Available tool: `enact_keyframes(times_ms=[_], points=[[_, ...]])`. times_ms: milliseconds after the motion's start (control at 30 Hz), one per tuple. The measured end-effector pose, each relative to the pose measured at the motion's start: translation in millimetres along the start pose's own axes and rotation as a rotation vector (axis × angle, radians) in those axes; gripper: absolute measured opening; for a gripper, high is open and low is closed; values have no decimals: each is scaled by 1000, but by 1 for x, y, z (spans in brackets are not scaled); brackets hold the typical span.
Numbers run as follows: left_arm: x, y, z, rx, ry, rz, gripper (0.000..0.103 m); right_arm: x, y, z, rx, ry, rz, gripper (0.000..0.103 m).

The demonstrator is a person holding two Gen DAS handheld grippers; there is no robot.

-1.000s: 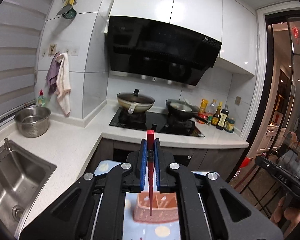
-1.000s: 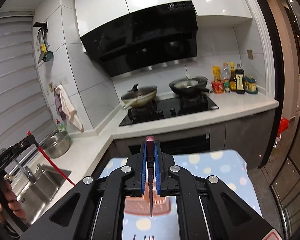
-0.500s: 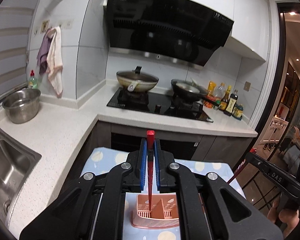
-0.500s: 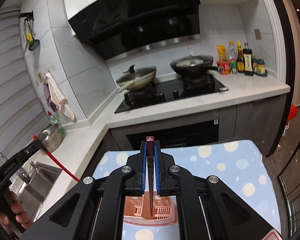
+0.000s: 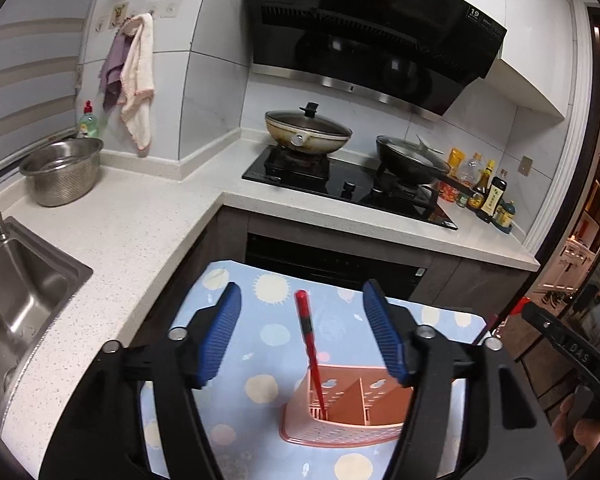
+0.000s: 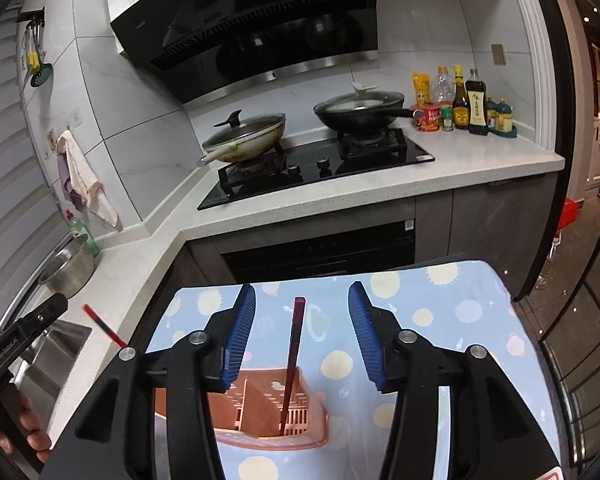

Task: Organize utensils
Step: 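Lower both chopsticks into the pink holder and open both tools, then withdraw both open tools from the holder back toward the utensils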

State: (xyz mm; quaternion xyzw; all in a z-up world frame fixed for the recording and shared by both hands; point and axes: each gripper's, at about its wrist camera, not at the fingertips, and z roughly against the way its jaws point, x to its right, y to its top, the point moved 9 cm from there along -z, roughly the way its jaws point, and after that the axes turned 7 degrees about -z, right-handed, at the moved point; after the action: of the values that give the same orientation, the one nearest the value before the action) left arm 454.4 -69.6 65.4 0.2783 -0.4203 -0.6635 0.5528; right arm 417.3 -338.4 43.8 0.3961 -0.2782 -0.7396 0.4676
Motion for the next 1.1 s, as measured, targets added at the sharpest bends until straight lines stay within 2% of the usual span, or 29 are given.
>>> enact_keyframes(times_ms=[200,400,600,800,1100], points=[[-11,-6,22,-8,11,7,71,1,-9,31,8,7,24,56],[-22,-39,54,-47,25,6,74,9,-47,68,-22,-6,51,59],[-31,-100,83,-116,43,-11,74,30,-111,98,-94,-52,78,59],[-33,-171,104,-211,41,10,74,59,-173,124,-167,-97,44,59],[-20,-273,126,-353,14,-38,73,87,-251,146,-271,-139,5,59]])
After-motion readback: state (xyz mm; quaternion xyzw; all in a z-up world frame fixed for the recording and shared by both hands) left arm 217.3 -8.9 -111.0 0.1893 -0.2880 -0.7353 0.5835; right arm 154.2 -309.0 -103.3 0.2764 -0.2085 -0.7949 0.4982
